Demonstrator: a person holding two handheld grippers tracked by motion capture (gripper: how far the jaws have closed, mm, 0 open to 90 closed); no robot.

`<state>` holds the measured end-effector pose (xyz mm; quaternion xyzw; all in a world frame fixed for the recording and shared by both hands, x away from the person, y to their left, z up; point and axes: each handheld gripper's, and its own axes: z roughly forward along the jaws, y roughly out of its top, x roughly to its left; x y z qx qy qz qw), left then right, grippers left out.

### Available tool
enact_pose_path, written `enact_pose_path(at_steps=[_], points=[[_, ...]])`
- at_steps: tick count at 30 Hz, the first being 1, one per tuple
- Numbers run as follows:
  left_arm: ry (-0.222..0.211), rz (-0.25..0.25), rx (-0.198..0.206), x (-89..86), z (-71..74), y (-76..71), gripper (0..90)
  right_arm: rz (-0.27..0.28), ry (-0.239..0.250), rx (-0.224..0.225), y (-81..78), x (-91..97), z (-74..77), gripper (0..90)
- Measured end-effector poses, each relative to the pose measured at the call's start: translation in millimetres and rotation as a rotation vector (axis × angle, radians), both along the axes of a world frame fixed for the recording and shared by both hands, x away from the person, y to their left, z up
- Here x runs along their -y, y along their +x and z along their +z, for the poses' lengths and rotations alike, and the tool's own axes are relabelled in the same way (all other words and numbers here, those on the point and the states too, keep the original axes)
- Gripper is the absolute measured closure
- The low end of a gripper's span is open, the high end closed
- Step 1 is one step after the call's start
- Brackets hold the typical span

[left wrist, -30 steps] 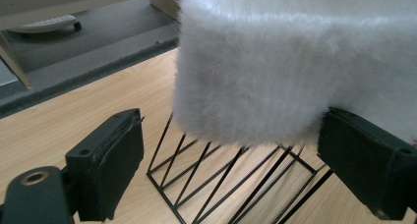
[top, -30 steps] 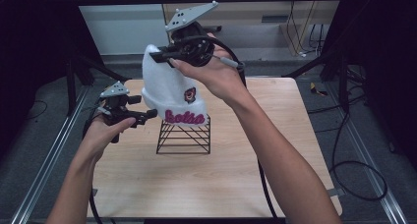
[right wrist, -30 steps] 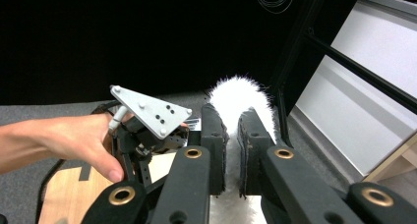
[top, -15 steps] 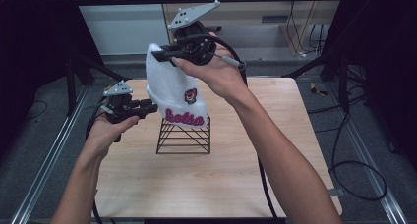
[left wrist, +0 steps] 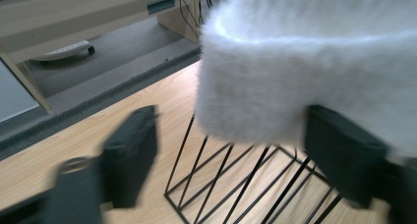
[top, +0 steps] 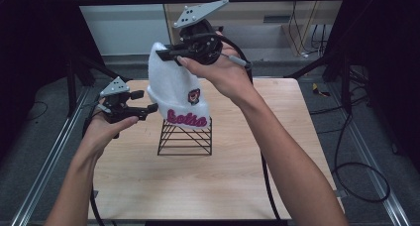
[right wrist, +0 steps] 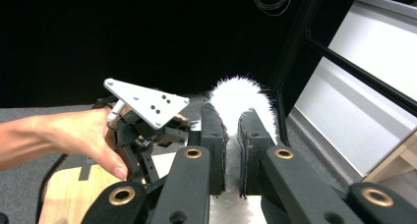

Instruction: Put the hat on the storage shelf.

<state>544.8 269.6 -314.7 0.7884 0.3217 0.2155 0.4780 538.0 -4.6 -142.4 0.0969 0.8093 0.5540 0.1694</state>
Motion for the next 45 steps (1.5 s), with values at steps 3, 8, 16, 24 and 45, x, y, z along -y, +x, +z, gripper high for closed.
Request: enact_pose_path(at_steps=[3, 8, 16, 24, 45], points=[[-0.006, -0.045, -0.027, 2.2, 1.5, 2.6, 6.5, 0.006, 0.004, -0.001, -1.1, 0.6, 1.6, 84.3], [0.017, -0.126, -0.056, 13.6, 2.8, 9.3, 3.7, 0.013, 0.002, -0.002, -0.7, -0.2, 1.7, 84.4], [0.029, -0.216, -0.038, 34.6, 0.9, 15.1, 38.1, 0.025, 0.000, -0.004, 0.9, 1.7, -2.6, 84.4], [0.018, -0.165, -0.035, 37.0, 4.7, 15.4, 75.4, 0.011, 0.013, -0.004, 2.9, 11.6, -4.2, 84.3], [0.079, -0.009, 0.038, 34.5, 14.6, -21.6, 76.5, -0.108, 0.034, -0.017, 19.8, 41.1, -14.9, 84.2]])
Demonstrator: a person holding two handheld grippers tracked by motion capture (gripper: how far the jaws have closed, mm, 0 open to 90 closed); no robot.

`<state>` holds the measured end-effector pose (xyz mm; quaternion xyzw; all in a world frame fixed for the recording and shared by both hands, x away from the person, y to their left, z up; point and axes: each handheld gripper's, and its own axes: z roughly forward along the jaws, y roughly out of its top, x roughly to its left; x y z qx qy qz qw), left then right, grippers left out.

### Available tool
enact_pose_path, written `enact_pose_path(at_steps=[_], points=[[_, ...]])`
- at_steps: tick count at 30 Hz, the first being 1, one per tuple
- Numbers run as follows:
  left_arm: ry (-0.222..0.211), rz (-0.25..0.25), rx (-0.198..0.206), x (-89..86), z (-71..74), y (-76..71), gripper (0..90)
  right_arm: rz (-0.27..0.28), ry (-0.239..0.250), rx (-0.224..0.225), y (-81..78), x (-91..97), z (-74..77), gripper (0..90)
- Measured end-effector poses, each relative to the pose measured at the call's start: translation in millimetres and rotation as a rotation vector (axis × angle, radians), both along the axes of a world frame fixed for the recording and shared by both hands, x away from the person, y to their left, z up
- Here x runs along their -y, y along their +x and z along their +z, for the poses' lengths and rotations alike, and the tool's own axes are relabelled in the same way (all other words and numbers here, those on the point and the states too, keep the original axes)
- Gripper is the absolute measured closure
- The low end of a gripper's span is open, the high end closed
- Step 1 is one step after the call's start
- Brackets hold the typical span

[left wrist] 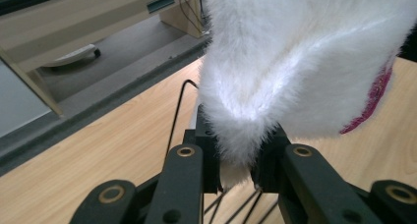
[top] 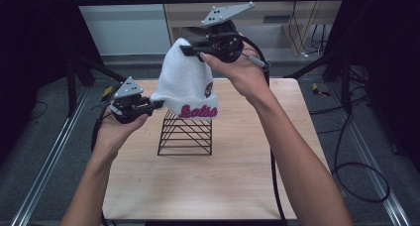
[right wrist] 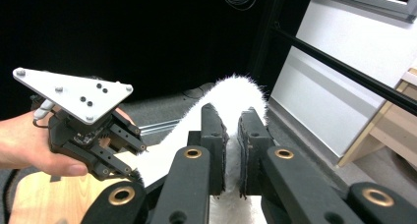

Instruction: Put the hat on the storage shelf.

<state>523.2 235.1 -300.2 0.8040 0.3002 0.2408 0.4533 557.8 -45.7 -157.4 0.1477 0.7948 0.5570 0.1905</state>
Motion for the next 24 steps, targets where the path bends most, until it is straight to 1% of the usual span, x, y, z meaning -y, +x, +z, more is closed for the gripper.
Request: enact_pose_path(at_steps=[5, 6, 7, 9, 10, 11, 13, 14, 17, 18, 19, 20, 21, 24], points=[[-0.029, -0.008, 0.019, -3.2, 2.7, -13.9, 76.5, 0.007, 0.018, 0.006, -4.9, 2.5, 0.7, 84.2], [-0.023, -0.009, 0.019, -4.3, 3.3, -15.5, 76.5, 0.007, 0.020, 0.007, -6.0, 3.1, 0.8, 84.2], [-0.032, -0.009, 0.021, -5.3, 3.3, -19.2, 76.5, 0.007, 0.020, 0.008, -6.5, 3.8, 0.0, 84.2], [-0.014, -0.004, 0.027, -4.7, 1.4, -21.3, 76.5, 0.007, 0.020, 0.003, -6.2, 4.2, -2.2, 84.2], [-0.014, -0.004, 0.027, -4.7, 1.4, -21.3, 76.4, 0.004, 0.016, 0.002, -5.7, 4.1, -3.8, 84.2], [-0.004, -0.003, 0.025, -4.6, -0.2, -21.2, 76.4, 0.004, 0.016, 0.002, -5.7, 4.1, -3.8, 84.2], [-0.010, 0.004, 0.018, -3.3, -4.6, -19.0, 76.4, -0.003, 0.009, -0.007, -2.1, 3.5, -9.4, 84.2], [-0.011, 0.007, 0.016, -3.0, -6.6, -17.4, 76.4, -0.003, 0.009, -0.007, -2.1, 3.5, -9.4, 84.2], [0.002, 0.028, 0.012, -1.6, -13.7, -11.7, 76.3, -0.011, 0.002, -0.023, 4.9, 2.7, -16.5, 84.1], [0.002, 0.028, 0.012, -1.6, -13.7, -11.7, 76.2, -0.011, 0.002, -0.023, 4.9, 2.7, -16.5, 84.1], [0.002, 0.033, 0.011, -1.2, -15.9, -10.8, 76.2, -0.017, -0.007, -0.029, 7.9, 2.1, -21.0, 84.1], [0.010, 0.036, 0.009, -1.7, -18.1, -9.8, 76.2, -0.017, -0.007, -0.029, 7.9, 2.1, -21.0, 84.1], [0.012, 0.041, 0.008, -2.0, -21.5, -9.1, 76.1, -0.019, -0.017, -0.037, 9.6, 1.6, -27.1, 84.1], [0.014, 0.055, 0.003, -3.7, -28.5, -6.7, 75.9, -0.018, -0.023, -0.038, 10.3, 1.4, -31.5, 84.1]])
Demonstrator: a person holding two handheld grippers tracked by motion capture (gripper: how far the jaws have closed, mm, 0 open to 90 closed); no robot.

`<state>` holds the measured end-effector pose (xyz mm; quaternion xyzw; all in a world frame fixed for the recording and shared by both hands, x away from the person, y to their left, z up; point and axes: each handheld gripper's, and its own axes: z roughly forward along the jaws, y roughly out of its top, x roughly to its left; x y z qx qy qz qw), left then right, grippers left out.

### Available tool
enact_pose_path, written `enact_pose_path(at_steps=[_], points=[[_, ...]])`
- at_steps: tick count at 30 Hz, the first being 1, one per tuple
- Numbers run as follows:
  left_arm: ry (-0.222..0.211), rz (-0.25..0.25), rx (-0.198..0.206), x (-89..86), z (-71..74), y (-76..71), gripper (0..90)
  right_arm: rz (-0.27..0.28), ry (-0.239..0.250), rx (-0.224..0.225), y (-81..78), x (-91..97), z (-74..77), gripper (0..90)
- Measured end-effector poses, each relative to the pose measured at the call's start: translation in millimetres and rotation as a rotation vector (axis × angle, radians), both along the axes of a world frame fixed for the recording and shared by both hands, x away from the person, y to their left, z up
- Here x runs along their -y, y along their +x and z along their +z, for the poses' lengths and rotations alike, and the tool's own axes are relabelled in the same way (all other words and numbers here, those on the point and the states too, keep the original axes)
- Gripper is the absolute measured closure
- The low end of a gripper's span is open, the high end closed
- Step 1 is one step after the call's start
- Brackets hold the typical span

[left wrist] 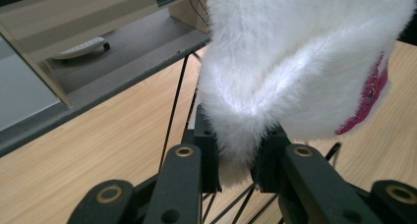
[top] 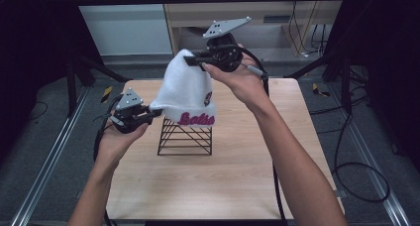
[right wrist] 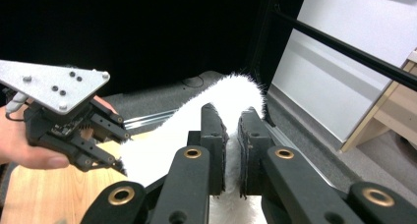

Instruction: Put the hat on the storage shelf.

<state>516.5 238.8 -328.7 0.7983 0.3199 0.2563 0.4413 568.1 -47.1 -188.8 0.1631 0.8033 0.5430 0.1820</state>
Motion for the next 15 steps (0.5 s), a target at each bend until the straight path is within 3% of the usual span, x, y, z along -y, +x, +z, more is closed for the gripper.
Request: enact_pose_path(at_steps=[8, 15], points=[[0.005, 0.048, -0.007, 1.0, -14.2, 9.0, 75.7, -0.009, -0.013, -0.015, 3.3, -0.4, -12.8, 84.1], [-0.007, 0.044, -0.015, -3.7, -31.8, 2.1, 75.5, 0.009, -0.052, -0.018, -3.9, -2.6, -27.2, 84.1]])
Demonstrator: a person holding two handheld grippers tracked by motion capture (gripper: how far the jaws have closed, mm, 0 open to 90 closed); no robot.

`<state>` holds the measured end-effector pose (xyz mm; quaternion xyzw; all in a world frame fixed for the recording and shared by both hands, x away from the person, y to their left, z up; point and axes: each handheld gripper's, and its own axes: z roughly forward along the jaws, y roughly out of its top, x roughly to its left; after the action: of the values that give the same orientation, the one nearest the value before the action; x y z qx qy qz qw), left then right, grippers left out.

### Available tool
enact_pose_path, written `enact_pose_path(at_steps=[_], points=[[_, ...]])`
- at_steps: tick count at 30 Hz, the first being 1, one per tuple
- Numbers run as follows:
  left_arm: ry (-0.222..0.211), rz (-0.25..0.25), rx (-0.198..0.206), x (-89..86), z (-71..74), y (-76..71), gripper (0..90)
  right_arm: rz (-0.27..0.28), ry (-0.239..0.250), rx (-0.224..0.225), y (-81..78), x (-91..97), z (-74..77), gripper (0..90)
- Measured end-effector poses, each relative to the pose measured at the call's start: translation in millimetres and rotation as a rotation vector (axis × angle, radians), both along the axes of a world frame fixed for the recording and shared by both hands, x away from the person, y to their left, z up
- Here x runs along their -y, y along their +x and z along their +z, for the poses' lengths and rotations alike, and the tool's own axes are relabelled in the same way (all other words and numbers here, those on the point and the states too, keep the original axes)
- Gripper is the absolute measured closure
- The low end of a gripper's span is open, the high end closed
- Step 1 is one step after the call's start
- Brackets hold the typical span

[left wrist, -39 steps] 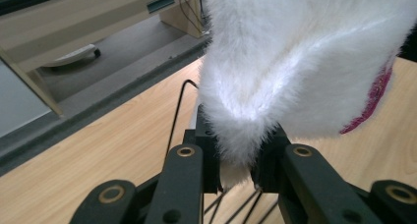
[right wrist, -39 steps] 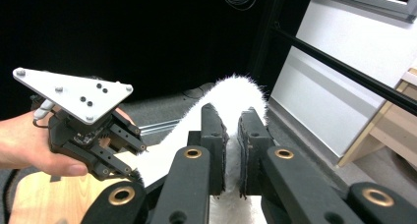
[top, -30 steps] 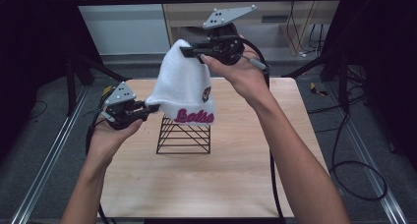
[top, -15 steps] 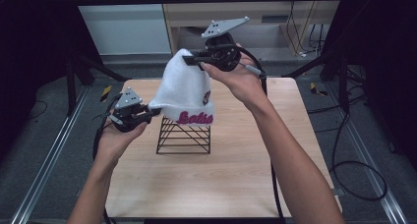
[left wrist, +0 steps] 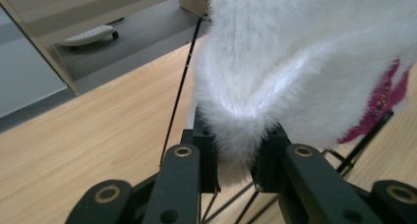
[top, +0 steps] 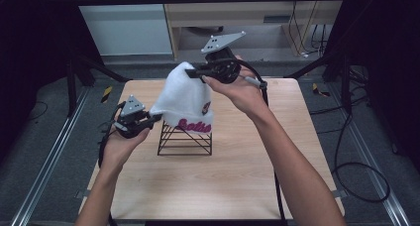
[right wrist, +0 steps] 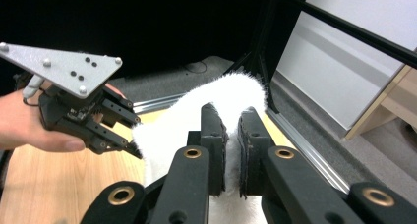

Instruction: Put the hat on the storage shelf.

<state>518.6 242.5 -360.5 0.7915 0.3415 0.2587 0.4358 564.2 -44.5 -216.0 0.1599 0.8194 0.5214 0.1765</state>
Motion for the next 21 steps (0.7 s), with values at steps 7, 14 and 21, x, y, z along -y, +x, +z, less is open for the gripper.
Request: enact_pose_path(at_steps=[7, 14, 21], points=[[-0.001, 0.003, -0.031, -5.4, -23.2, -5.8, 75.1, 0.002, -0.054, -0.016, -6.2, -2.3, -22.1, 84.0], [0.021, 0.009, -0.060, -7.4, -42.4, -5.6, 74.5, -0.001, -0.099, -0.037, -8.4, -6.0, -39.4, 83.9], [0.031, 0.011, -0.111, -13.5, -65.9, -6.2, 73.8, 0.001, -0.150, -0.063, -10.7, -14.8, -58.0, 83.9]])
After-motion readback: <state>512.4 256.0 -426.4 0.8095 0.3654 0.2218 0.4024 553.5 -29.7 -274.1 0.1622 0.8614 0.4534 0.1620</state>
